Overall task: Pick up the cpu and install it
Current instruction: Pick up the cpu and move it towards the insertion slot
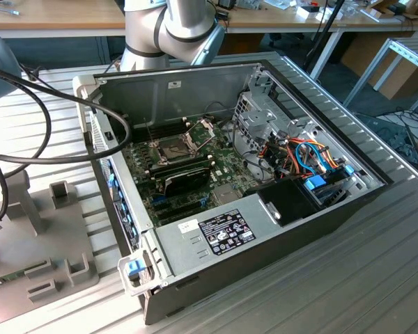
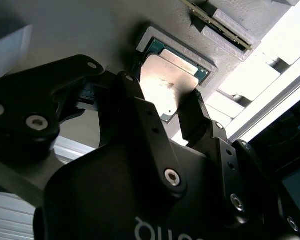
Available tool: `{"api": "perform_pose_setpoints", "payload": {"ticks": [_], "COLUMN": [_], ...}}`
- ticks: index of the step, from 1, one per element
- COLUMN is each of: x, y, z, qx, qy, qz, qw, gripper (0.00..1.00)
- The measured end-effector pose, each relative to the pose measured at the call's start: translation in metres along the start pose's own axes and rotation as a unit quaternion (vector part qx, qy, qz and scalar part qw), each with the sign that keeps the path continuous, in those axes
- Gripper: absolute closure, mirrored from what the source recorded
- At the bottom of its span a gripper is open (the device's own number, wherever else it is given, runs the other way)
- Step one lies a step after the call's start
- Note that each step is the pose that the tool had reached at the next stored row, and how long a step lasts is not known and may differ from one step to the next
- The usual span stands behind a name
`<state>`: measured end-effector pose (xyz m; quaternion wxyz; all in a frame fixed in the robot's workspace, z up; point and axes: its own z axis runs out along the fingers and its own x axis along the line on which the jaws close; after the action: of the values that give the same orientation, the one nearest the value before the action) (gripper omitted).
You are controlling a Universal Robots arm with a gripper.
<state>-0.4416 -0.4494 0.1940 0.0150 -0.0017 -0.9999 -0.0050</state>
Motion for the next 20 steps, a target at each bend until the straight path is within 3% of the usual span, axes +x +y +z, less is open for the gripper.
{"api": "perform_pose_setpoints", "payload": {"ticks": [8, 20], "x": [0.0002, 0.0008], "y": [0.0001, 0.0003], "z": [-0.0063, -0.0276], "qx": [0.0, 0.0], "qy": [0.0, -0.0001], "qz": [0.0, 0.0], "qw": [1.0, 1.0], "gripper": [0.45, 0.45]}}
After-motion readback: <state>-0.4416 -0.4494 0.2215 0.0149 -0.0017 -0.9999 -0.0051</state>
